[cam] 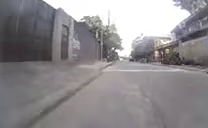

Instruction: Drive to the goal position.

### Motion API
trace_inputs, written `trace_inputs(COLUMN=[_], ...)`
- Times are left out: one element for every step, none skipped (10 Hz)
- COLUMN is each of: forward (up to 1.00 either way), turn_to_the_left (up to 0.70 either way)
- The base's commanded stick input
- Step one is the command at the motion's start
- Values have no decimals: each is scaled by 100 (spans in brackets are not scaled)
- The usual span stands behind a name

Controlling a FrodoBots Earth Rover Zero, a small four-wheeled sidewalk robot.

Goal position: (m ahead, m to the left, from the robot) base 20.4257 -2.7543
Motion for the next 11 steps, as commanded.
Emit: trace_inputs(forward=[100,100,100,100,100,100,100,100,100,100,100], turn_to_the_left=[1,1,-29,-39,-22,-3,-13,-24,-36,-25,-13])
